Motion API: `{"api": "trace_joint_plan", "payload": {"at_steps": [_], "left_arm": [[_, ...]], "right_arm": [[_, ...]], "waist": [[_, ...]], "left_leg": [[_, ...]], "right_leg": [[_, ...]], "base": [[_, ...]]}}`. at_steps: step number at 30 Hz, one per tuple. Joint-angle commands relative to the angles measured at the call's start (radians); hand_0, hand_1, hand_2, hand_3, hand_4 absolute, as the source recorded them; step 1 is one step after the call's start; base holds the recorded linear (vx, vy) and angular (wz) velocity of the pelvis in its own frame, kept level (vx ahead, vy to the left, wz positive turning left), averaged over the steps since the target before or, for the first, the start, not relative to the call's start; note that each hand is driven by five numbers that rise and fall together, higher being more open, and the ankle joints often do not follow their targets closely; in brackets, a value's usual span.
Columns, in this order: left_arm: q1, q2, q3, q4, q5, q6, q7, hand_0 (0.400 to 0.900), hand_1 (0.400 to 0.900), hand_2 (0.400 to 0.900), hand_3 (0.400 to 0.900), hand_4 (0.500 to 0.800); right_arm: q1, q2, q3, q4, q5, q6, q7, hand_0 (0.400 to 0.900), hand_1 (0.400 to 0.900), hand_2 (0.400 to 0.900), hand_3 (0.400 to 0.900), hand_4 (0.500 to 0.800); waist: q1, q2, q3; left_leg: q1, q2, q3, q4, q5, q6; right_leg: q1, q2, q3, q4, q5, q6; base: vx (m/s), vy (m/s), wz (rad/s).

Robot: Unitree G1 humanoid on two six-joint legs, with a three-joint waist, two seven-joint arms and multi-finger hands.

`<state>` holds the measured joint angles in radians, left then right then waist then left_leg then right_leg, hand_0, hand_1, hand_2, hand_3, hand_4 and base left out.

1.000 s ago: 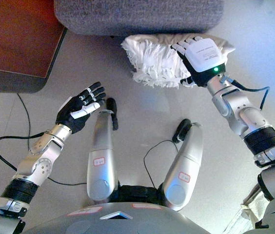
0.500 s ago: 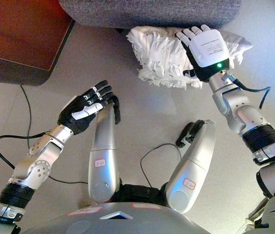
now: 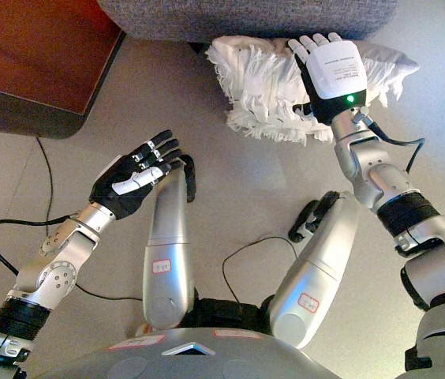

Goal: Pick up the pillow and put it on the sofa.

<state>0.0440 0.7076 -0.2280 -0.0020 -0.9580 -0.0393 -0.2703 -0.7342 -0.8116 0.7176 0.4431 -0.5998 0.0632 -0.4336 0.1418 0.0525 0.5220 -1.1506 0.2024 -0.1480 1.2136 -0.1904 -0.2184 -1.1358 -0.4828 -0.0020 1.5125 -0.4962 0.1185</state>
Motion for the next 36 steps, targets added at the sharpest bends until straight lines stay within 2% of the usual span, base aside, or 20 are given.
{"api": "trace_joint_plan", "payload": {"at_steps": [1, 12, 20, 27, 28, 29, 33, 36], "left_arm": [[-0.049, 0.002, -0.029, -0.089, -0.060, -0.062, -0.012, 0.900, 0.900, 0.900, 0.900, 0.800], [-0.044, -0.002, -0.030, -0.100, -0.049, -0.045, 0.001, 0.900, 0.900, 0.900, 0.900, 0.800], [-0.053, 0.006, -0.042, -0.107, -0.067, -0.043, 0.012, 0.900, 0.900, 0.900, 0.900, 0.800], [-0.074, -0.005, -0.052, -0.111, -0.068, -0.039, 0.021, 0.900, 0.900, 0.900, 0.900, 0.800], [-0.077, -0.010, -0.053, -0.114, -0.064, -0.034, 0.022, 0.900, 0.900, 0.900, 0.900, 0.800], [-0.079, -0.012, -0.055, -0.115, -0.062, -0.031, 0.021, 0.900, 0.900, 0.900, 0.900, 0.800], [-0.083, -0.023, -0.065, -0.125, -0.053, -0.015, 0.031, 0.900, 0.900, 0.900, 0.900, 0.800], [-0.088, -0.028, -0.073, -0.129, -0.046, -0.006, 0.042, 0.900, 0.900, 0.900, 0.900, 0.800]], "right_arm": [[-0.175, -0.006, -0.019, 0.052, 0.031, -0.017, -0.043, 0.900, 0.900, 0.900, 0.900, 0.800], [-0.233, 0.016, 0.014, 0.086, 0.057, 0.000, -0.005, 0.900, 0.900, 0.900, 0.900, 0.800], [-0.285, 0.018, 0.052, 0.133, 0.053, 0.045, -0.021, 0.900, 0.900, 0.900, 0.900, 0.800], [-0.342, 0.044, 0.091, 0.195, 0.121, 0.111, 0.096, 0.900, 0.900, 0.900, 0.900, 0.800], [-0.345, 0.051, 0.089, 0.198, 0.137, 0.120, 0.113, 0.704, 0.704, 0.704, 0.704, 0.682], [-0.347, 0.057, 0.087, 0.203, 0.145, 0.135, 0.138, 0.400, 0.400, 0.400, 0.400, 0.500], [-0.348, 0.081, 0.079, 0.224, 0.182, 0.166, 0.160, 0.400, 0.400, 0.400, 0.400, 0.500], [-0.354, 0.095, 0.075, 0.246, 0.164, 0.157, 0.165, 0.400, 0.400, 0.400, 0.400, 0.500]], "waist": [[0.027, 0.052, -0.002], [0.044, 0.072, -0.002], [0.050, 0.087, -0.002], [0.059, 0.099, -0.002], [0.060, 0.100, -0.002], [0.061, 0.102, -0.002], [0.065, 0.102, -0.002], [0.068, 0.103, -0.002]], "left_leg": [[0.031, 0.010, -0.033, 0.286, -0.263, 0.130], [-0.030, 0.022, -0.058, 0.356, -0.265, 0.126], [-0.085, 0.030, -0.080, 0.437, -0.287, 0.120], [-0.119, 0.037, -0.090, 0.483, -0.304, 0.118], [-0.121, 0.037, -0.091, 0.488, -0.306, 0.117], [-0.124, 0.036, -0.092, 0.494, -0.308, 0.117], [-0.133, 0.037, -0.103, 0.524, -0.315, 0.113], [-0.134, 0.037, -0.104, 0.525, -0.316, 0.116]], "right_leg": [[-0.039, 0.031, -0.015, -0.020, 0.090, 0.017], [-0.101, 0.008, 0.036, 0.068, 0.079, 0.014], [-0.159, -0.003, 0.082, 0.140, 0.066, 0.012], [-0.194, -0.008, 0.105, 0.190, 0.052, 0.004], [-0.194, -0.009, 0.107, 0.195, 0.050, 0.003], [-0.194, -0.010, 0.109, 0.198, 0.049, 0.003], [-0.200, -0.011, 0.122, 0.225, 0.045, -0.002], [-0.202, -0.012, 0.122, 0.223, 0.048, -0.003]], "base": [[0.00, 0.000, 0.00], [0.01, -0.007, 0.03], [0.00, 0.003, 0.01], [0.00, 0.000, 0.00], [0.00, 0.000, 0.00], [0.00, 0.000, 0.00], [0.03, 0.010, 0.02], [0.00, 0.000, 0.00]]}}
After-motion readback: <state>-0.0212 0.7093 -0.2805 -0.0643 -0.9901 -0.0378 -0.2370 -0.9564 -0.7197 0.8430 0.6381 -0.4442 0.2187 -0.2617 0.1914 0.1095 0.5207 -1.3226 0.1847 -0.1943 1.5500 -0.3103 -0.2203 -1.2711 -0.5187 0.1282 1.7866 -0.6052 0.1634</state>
